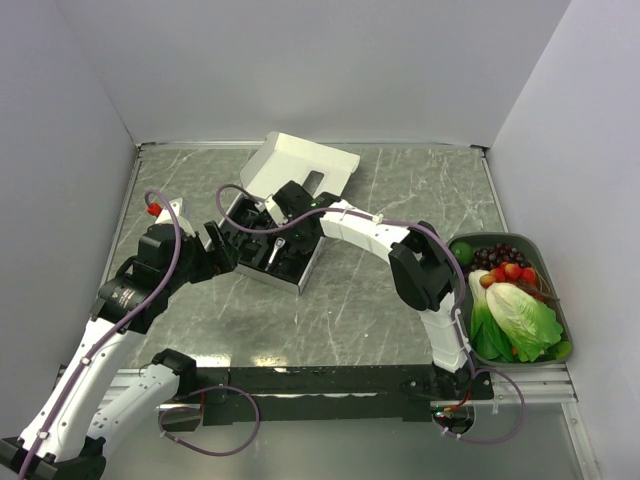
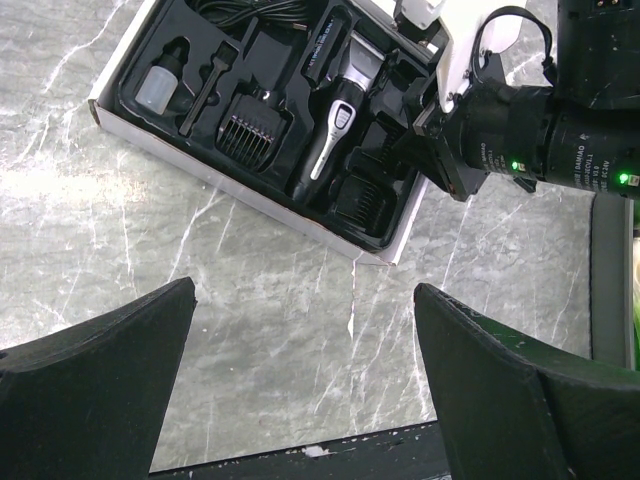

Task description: Sort the hair-cutting tools

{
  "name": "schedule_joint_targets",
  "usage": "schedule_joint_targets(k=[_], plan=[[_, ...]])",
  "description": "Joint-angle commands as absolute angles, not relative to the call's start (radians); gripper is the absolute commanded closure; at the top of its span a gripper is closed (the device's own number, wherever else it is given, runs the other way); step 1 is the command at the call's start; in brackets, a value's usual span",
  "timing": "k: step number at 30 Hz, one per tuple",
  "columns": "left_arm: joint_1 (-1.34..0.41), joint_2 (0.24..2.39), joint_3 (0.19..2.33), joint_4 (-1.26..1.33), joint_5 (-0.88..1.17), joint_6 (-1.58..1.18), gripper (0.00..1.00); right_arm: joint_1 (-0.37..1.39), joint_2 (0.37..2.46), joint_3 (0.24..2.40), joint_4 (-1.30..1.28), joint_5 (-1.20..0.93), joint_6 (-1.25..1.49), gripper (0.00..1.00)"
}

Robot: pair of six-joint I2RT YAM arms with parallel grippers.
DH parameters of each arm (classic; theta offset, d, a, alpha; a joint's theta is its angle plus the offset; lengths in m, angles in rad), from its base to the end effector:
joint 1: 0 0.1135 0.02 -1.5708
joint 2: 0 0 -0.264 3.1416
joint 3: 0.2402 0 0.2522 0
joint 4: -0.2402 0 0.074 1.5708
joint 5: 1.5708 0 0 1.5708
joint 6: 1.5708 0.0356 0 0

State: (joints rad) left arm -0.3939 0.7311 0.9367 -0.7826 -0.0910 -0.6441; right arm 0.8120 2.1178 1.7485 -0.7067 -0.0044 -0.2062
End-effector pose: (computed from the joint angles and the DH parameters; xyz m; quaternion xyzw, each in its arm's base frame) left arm 0.1331 -0.0518 0.3388 -0.1311 0.8686 -0.2015 0.4333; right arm 0.3160 0.3335 0.2101 -0.4730 0.8463 0.0751 0.2331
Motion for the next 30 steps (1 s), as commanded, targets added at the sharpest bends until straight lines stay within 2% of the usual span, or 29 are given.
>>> schedule_joint_targets(k=[1, 15, 24, 30], plan=[[-0.394, 0.736, 0.937, -0.747, -0.081, -0.65, 0.03, 0.816, 2.128, 1.732, -0.672, -0.018, -0.192, 0.85], [-0.394, 0.742, 0.943, -0.735, -0.081, -0.649, 0.04, 0.816, 2.025, 1.885, -0.773, 0.067, -0.232, 0.81], [-0.394, 0.747, 0.93, -0.715, -0.061, -0.637, 0.04, 0.72, 1.888, 1.723, -0.736, 0.097, -0.178, 0.77], [-0.394, 0.758, 0.92, -0.695, -0.046, -0.623, 0.04, 0.703, 1.838, 1.621, -0.704, 0.028, -0.164, 0.76]])
